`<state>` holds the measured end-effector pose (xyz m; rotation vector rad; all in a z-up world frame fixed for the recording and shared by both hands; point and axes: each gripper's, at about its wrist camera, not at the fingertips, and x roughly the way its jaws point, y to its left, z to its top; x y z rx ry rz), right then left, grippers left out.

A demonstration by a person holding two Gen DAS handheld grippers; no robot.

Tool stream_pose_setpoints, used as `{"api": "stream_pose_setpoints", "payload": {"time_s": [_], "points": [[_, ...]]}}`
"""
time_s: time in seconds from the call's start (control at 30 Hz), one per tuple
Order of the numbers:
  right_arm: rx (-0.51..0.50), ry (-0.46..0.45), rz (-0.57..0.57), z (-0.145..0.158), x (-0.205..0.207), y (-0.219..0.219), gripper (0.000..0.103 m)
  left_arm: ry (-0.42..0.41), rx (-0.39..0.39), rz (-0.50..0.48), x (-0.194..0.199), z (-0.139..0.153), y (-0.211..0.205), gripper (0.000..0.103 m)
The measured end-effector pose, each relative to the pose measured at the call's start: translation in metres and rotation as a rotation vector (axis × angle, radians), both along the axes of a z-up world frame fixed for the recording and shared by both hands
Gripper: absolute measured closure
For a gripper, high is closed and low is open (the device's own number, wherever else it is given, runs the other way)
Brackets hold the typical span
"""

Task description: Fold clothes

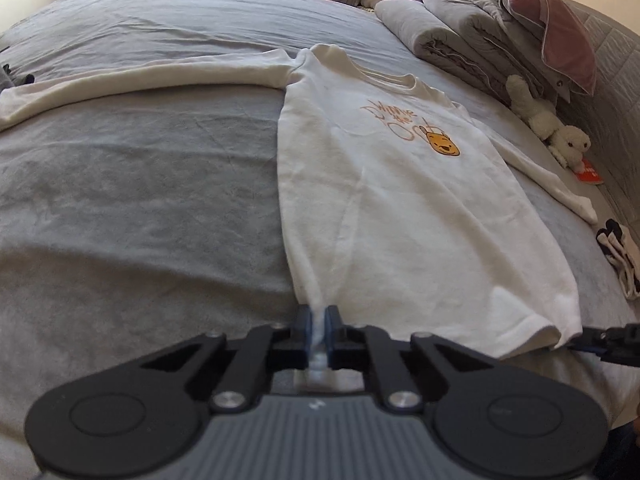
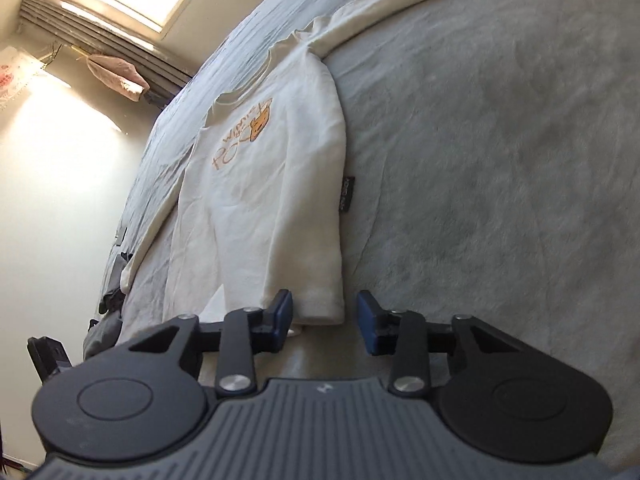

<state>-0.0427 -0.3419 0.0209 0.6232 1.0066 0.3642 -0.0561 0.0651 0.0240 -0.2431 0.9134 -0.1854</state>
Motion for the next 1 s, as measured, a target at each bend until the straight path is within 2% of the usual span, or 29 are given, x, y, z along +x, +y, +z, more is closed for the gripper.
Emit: {"api": "stream_pose_setpoints", "payload": {"time_s": [0.03,0.13,0.27,0.33,0.4,0.47,0.63,0.73,0.87,1.0], "points": [[-0.049,-0.014,0.01,0.001,0.002,0.007,0.095,0.0,-0.014,0.002,0.001,0.001,0.002,0.097],[-0.13,-0.059,0.024,0.011,0.005,0.014,0.095,-0.013,-0.047,0.006,-0.003,0.013,0.011,0.097],[-0.27,-0.209,0.021,0.053,-0.009,0.006,0.095,-0.043,-0.113,0.021,-0.012,0.035,0.028,0.098],[-0.348,-0.277,0.043,0.075,-0.018,0.002,0.095,-0.037,-0.095,0.014,-0.012,0.034,0.028,0.098],[-0.44,-0.317,0.084,0.083,-0.023,0.002,0.095,-0.022,-0.061,0.004,-0.011,0.027,0.025,0.097],[-0.492,-0.306,0.136,0.079,-0.021,0.007,0.095,-0.007,-0.026,-0.007,-0.009,0.021,0.022,0.097],[-0.585,-0.181,0.252,0.032,-0.006,0.023,0.095,0.026,0.057,-0.033,-0.007,0.006,0.015,0.097],[-0.567,-0.165,0.25,0.024,-0.004,0.019,0.092,0.022,0.08,-0.053,-0.007,0.007,0.016,0.097],[-0.49,-0.18,0.178,0.039,0.005,0.004,0.092,0.026,0.039,-0.016,-0.004,0.017,0.027,0.096],[-0.393,-0.203,0.077,0.057,0.019,-0.018,0.087,-0.046,0.012,0.046,0.003,0.044,0.037,0.094]]}}
